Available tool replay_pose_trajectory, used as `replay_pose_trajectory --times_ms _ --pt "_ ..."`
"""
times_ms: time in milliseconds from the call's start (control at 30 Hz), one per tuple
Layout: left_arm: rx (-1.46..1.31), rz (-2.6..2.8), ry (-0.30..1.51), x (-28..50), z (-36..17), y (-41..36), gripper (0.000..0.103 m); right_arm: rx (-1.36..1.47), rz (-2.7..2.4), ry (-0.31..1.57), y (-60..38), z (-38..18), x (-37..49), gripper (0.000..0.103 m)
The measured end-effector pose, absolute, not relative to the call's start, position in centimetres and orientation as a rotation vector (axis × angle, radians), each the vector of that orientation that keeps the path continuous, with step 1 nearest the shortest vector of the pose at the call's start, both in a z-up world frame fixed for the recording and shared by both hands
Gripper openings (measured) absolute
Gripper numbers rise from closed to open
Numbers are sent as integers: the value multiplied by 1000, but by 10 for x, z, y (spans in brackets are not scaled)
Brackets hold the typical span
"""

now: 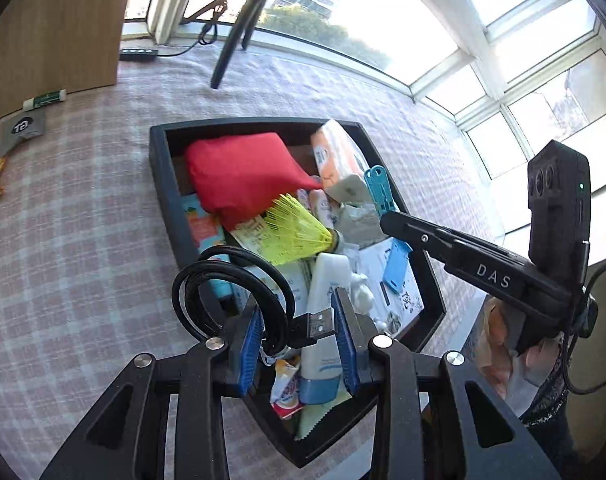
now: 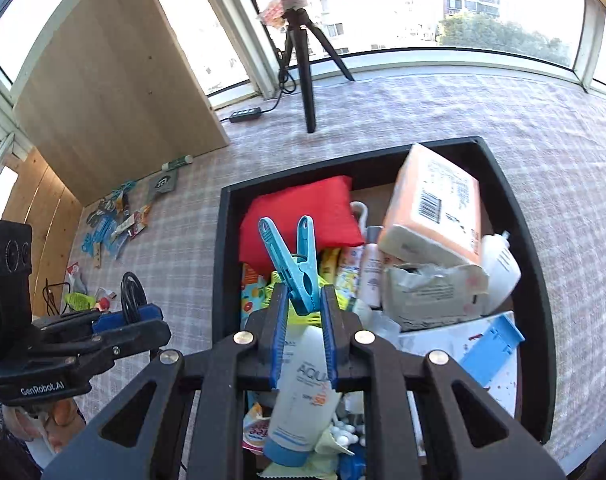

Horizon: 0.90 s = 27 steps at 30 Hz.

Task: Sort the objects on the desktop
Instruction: 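Carry cable and clothespin into the black tray while both tools open, then reach both tools to the yellow-green tube and grasp it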

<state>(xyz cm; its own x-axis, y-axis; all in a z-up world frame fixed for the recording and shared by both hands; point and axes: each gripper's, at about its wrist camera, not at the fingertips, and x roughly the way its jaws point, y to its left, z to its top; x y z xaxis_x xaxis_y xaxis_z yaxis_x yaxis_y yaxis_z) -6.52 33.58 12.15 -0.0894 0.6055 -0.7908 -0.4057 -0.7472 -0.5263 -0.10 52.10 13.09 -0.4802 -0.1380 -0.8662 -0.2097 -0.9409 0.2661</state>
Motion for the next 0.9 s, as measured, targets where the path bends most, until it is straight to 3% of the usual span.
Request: replay_pose_trajectory --times_ms 233,267,333,400,667,900 --pt "-1495 1794 -67 -27 121 391 33 -1543 2523 558 561 122 27 16" --pt "-1495 1790 -36 -23 121 396 36 -1552 2518 551 562 121 28 17" --pt "-1491 1817 -10 -17 123 397 61 -1576 2498 529 562 118 29 21" --pt "-1472 1847 -11 -16 125 390 61 -1563 2509 498 558 121 30 29" --pt "-1511 2019 -217 -46 129 306 59 -1588 2657 412 509 141 5 29" --pt "-1571 2283 -477 -73 114 174 59 -1727 2803 296 428 143 -46 29"
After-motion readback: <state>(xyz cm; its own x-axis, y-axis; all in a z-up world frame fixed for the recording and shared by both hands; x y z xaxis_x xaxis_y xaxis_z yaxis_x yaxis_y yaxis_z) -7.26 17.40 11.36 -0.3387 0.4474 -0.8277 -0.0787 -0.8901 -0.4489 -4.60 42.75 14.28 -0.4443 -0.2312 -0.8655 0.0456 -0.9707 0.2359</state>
